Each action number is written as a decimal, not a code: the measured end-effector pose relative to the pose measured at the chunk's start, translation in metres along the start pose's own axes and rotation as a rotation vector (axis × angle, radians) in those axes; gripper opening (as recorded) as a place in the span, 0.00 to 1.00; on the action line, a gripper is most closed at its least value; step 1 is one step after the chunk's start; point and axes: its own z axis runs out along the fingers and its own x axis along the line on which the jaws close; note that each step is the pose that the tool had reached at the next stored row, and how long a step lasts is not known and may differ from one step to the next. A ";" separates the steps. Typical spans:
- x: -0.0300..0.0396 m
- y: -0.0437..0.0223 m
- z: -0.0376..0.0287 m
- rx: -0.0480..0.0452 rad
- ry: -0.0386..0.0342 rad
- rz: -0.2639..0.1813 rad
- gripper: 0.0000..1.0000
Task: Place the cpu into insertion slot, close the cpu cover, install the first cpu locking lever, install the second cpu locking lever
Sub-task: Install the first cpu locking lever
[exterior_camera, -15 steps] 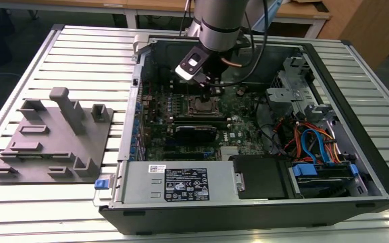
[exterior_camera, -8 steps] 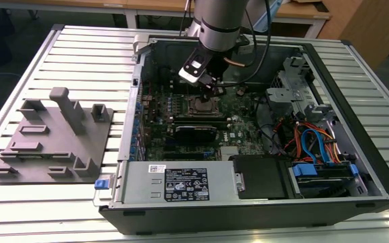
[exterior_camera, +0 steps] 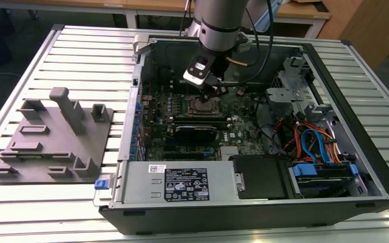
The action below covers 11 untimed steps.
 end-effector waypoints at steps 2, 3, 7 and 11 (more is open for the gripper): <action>0.0002 -0.0006 0.0000 0.0003 -0.0004 -0.014 0.10; 0.0004 -0.0013 0.0000 0.0002 -0.0001 -0.017 0.10; 0.0008 -0.0026 0.0001 -0.0001 0.0002 -0.021 0.10; 0.0010 -0.0030 0.0001 0.0000 0.0002 -0.021 0.10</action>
